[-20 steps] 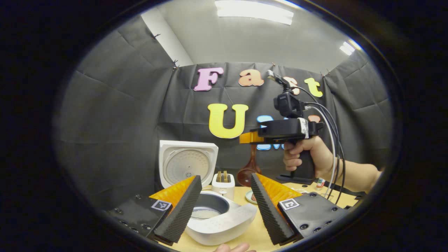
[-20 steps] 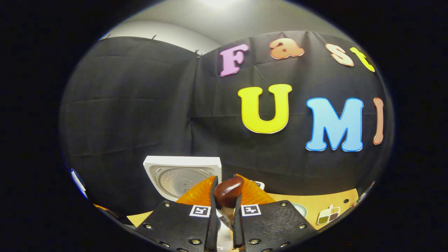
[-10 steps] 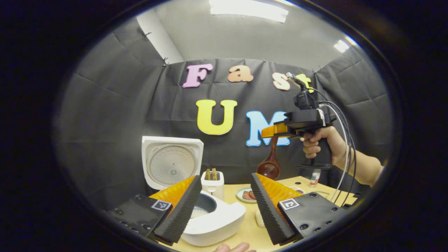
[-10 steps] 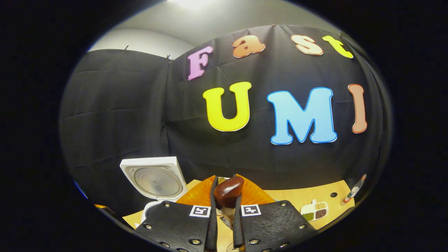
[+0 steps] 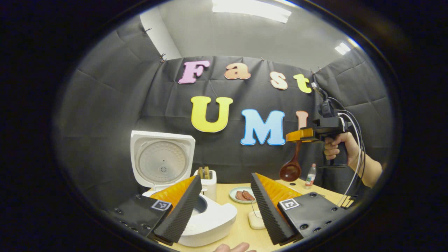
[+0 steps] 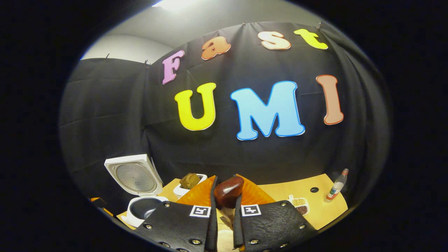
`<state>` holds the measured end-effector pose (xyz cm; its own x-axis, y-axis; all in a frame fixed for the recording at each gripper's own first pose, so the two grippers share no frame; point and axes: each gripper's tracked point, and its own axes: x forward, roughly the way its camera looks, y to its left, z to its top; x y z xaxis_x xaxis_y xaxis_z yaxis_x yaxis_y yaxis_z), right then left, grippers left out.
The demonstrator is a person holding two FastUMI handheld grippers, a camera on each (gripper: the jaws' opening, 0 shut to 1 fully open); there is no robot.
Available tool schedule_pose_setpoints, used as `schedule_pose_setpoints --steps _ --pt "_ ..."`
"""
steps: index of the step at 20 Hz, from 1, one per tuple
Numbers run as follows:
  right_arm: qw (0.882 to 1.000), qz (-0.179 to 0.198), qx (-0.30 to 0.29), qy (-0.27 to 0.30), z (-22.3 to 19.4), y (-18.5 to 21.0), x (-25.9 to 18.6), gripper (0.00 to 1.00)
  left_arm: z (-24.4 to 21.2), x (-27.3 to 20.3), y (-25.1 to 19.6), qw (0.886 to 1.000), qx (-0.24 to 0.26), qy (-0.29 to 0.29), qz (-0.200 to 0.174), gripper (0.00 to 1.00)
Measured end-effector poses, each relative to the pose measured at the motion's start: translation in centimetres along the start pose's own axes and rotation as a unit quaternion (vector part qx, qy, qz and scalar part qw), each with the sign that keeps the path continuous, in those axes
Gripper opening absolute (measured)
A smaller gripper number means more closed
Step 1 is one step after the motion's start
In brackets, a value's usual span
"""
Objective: Close the left gripper, press the button to open the rice cooker; take a wooden spoon from the chopstick holder with the right hand, scoop a spoonful of rice and pour it into the rice cooker, then put the wooden spoon back into the chopstick holder.
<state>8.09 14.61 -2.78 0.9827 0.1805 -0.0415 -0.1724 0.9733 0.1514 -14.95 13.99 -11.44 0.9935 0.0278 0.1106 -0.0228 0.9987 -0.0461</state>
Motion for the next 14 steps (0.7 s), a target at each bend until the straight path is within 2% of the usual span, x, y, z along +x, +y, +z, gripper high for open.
schedule_pose_setpoints --steps 3,6,8,11,14 --pt "1.0 -0.019 0.017 0.009 -0.8 -3.4 -0.9 0.18 0.6 0.1 -0.8 1.0 0.006 -0.002 -0.003 0.96" --pt "0.999 -0.023 0.044 0.006 -1.6 -6.2 -2.3 0.18 0.9 0.3 -1.7 1.0 0.006 -0.007 -0.008 0.98" --pt "0.998 -0.026 0.049 0.011 -2.7 -7.9 -3.3 0.18 0.6 0.7 -2.6 1.0 0.003 -0.003 -0.012 0.94" --pt "0.998 -0.044 0.042 0.005 -3.1 -10.8 -4.6 0.18 0.1 1.0 -4.0 1.0 0.005 0.001 -0.02 0.98" --pt "0.997 -0.053 0.064 0.006 -4.1 -13.4 -5.5 0.18 -0.5 1.4 -4.9 1.0 0.013 0.007 -0.027 0.96"
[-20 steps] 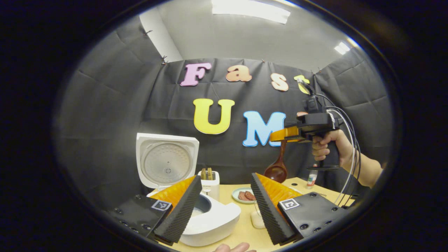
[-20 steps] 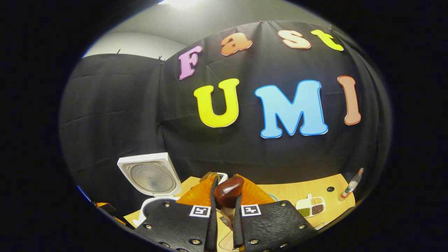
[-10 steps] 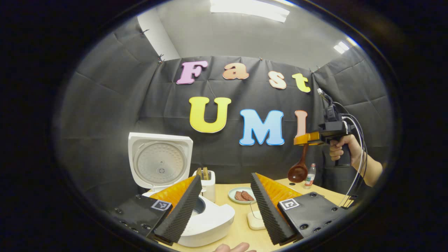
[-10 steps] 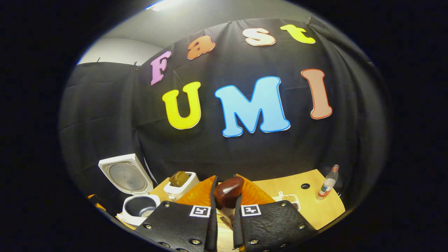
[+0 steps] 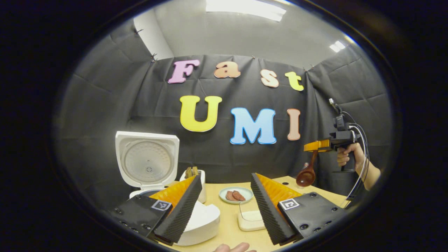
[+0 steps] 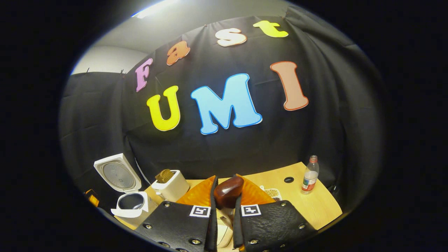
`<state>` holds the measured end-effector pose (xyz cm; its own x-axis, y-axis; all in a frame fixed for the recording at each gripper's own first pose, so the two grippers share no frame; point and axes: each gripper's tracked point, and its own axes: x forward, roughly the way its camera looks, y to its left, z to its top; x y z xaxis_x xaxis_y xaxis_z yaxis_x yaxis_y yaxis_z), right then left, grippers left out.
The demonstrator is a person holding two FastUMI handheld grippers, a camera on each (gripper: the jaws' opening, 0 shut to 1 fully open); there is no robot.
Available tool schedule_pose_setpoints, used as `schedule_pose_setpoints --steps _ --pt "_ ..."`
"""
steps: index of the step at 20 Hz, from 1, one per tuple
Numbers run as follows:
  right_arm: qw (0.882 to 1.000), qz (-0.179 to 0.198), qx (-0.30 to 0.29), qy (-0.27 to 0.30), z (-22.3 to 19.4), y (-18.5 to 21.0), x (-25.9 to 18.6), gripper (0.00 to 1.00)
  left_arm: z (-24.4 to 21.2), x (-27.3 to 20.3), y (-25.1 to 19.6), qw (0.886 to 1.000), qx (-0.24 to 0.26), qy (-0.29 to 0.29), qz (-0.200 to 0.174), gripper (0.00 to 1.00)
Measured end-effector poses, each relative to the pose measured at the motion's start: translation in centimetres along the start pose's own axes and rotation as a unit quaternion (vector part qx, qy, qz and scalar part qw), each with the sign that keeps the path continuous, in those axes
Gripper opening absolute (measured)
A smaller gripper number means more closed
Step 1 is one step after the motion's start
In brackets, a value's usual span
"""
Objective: Close the left gripper, press the button to open the rice cooker; take a wooden spoon from the chopstick holder with the right hand, scoop a spoonful of rice and pour it into the rice cooker, then put the wooden spoon back into the chopstick holder.
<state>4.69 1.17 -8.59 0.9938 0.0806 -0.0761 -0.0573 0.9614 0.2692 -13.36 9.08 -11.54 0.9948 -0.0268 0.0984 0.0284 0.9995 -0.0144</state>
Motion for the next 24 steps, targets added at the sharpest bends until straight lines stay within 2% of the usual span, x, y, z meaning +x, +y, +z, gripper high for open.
schedule_pose_setpoints --steps 2,10,13,15,16,17,24 --pt "1.0 -0.013 0.004 0.004 -0.3 -2.4 0.0 0.18 -0.2 0.2 -0.1 1.0 0.002 0.005 0.0 0.94" --pt "0.999 -0.048 0.01 0.022 -3.6 -7.5 0.6 0.18 -0.2 0.6 -1.0 1.0 -0.001 0.015 -0.001 0.98" --pt "0.998 -0.051 0.027 0.029 -5.2 -8.2 0.1 0.18 -0.3 0.6 -1.2 1.0 -0.001 0.017 -0.002 0.98" --pt "0.998 -0.054 0.027 0.03 -6.0 -8.7 -0.1 0.18 -0.1 0.7 -1.3 1.0 0.0 0.018 -0.003 0.94" --pt "0.998 -0.059 0.026 0.027 -6.1 -8.9 -0.1 0.18 -0.2 0.8 -1.3 1.0 0.0 0.018 -0.003 0.94" --pt "0.997 -0.064 0.027 0.026 -6.3 -9.1 -0.2 0.18 -0.2 0.9 -1.4 1.0 0.0 0.019 -0.004 0.98" --pt "0.996 -0.081 0.034 0.03 -9.2 -9.7 0.7 0.18 -0.1 1.3 -2.7 0.999 0.006 0.027 -0.016 0.98"
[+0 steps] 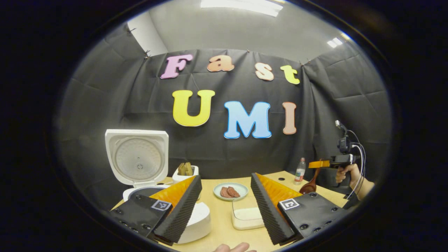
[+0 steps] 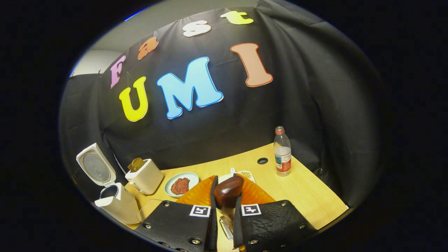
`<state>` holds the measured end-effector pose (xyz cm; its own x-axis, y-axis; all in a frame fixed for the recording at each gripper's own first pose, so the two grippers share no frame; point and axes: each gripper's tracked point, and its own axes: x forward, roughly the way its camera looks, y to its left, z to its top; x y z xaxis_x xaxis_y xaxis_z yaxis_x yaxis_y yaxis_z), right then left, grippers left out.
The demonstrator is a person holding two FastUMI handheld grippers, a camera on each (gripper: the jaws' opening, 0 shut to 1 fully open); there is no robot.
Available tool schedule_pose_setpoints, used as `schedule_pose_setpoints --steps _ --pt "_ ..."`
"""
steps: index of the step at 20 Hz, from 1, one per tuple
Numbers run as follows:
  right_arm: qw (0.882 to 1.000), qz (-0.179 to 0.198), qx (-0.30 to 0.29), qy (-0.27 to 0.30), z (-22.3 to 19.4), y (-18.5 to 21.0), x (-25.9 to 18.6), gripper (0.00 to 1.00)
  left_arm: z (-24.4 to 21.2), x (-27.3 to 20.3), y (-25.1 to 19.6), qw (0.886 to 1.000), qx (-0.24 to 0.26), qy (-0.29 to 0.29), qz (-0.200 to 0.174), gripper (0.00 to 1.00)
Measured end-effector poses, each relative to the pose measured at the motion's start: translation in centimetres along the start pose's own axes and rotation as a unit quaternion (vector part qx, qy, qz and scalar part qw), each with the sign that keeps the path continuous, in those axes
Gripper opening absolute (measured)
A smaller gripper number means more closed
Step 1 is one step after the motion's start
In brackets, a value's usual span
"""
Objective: Close the left gripper, press the button to open the rice cooker; take a wooden spoon from the chopstick holder with the right hand, scoop a spoonful of rice and pour it into the rice cooker, then put the wooden spoon back into the chopstick holder.
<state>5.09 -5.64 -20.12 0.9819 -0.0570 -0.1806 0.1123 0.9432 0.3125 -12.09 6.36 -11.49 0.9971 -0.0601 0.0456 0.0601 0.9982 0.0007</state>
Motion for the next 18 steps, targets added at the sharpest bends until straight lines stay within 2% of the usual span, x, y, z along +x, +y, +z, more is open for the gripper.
schedule_pose_setpoints --steps 6,10,11,12,14,15,16,17,18 --pt "1.0 -0.017 -0.008 0.019 -3.7 -0.8 2.2 0.18 1.4 0.5 0.8 1.0 0.001 0.003 0.009 0.98" --pt "1.0 -0.01 0.004 0.024 -4.9 -0.8 2.6 0.18 1.2 1.6 1.0 1.0 -0.012 0.01 0.01 0.95" --pt "1.0 -0.008 -0.01 0.024 -5.3 -0.9 2.6 0.21 1.3 1.8 1.1 1.0 -0.013 0.012 0.011 0.98" --pt "0.999 -0.013 -0.034 0.02 -5.1 -1.4 2.5 0.23 1.2 2.1 1.3 1.0 -0.01 0.016 0.013 0.96" --pt "0.996 -0.046 -0.083 -0.009 -3.5 -3.3 1.8 0.44 1.8 3.0 2.3 0.999 -0.003 0.022 0.025 0.98" --pt "0.993 -0.058 -0.093 -0.03 -2.4 -3.7 1.2 0.64 2.4 3.6 2.7 0.999 -0.003 0.024 0.03 0.94" --pt "0.992 -0.057 -0.1 -0.044 -1.4 -3.6 0.3 0.84 3.1 4.0 3.2 0.999 -0.006 0.022 0.035 0.98" --pt "0.991 -0.057 -0.104 -0.055 -0.7 -3.6 -0.4 0.98 3.8 4.5 3.9 0.999 -0.008 0.021 0.04 0.96" --pt "0.991 -0.052 -0.108 -0.066 0.1 -3.5 -1.0 0.98 4.7 4.9 4.2 0.999 -0.008 0.018 0.047 0.98"
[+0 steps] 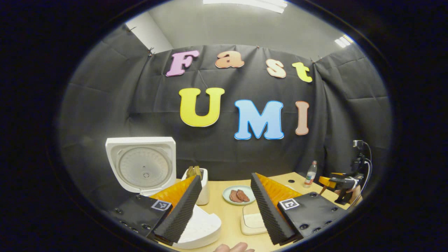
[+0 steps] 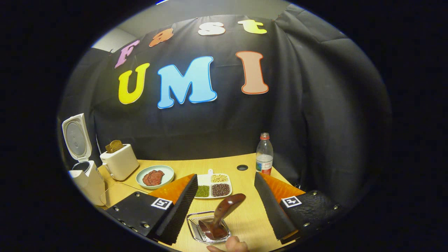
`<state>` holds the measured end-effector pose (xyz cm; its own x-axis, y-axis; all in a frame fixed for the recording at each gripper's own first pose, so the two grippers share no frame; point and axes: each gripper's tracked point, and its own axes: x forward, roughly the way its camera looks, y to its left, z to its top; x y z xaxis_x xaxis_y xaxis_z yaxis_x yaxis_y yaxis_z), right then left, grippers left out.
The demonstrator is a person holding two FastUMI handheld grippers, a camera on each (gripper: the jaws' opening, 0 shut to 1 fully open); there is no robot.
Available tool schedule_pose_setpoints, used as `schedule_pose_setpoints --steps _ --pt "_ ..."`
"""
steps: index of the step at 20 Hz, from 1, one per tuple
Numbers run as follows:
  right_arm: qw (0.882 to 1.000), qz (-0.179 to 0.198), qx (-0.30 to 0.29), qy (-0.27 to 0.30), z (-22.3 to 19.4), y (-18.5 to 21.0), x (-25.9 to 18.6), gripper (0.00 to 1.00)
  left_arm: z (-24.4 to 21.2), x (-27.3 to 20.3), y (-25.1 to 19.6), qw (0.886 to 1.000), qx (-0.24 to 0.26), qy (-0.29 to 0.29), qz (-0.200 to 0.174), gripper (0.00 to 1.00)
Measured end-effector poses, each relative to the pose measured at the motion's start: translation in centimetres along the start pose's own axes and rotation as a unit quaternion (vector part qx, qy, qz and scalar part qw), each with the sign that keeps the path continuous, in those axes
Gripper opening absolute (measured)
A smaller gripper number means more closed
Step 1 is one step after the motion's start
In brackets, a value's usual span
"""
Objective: Close the left gripper, press the button to open the rice cooker; take a wooden spoon from the chopstick holder with the right hand, scoop a spoonful of rice and pour it into the rice cooker, then put the wooden spoon back into the chopstick holder.
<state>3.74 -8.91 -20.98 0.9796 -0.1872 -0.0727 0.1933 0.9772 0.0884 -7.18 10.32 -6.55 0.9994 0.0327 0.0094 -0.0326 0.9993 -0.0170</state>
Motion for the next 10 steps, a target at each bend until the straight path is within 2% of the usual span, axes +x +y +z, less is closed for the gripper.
schedule_pose_setpoints --steps 2,3,4,5,10 --pt "1.0 0.001 -0.004 -0.023 1.3 -0.6 -0.8 0.98 1.9 1.0 2.0 1.0 0.003 -0.01 0.02 0.94" --pt "0.999 0.007 -0.003 -0.032 2.0 -0.7 -1.2 0.98 2.8 1.7 3.2 0.999 0.001 -0.015 0.03 0.94" --pt "0.999 0.011 -0.001 -0.039 2.5 -0.8 -1.4 0.98 3.9 2.2 4.3 0.999 -0.003 -0.021 0.039 0.98" --pt "0.999 0.014 0.001 -0.045 2.9 -1.0 -1.3 0.98 4.9 2.8 5.6 0.998 -0.004 -0.026 0.049 0.96" --pt "0.998 0.033 0.011 -0.057 3.3 -0.4 -0.5 0.98 9.0 7.7 14.8 0.991 -0.008 -0.035 0.131 0.94"
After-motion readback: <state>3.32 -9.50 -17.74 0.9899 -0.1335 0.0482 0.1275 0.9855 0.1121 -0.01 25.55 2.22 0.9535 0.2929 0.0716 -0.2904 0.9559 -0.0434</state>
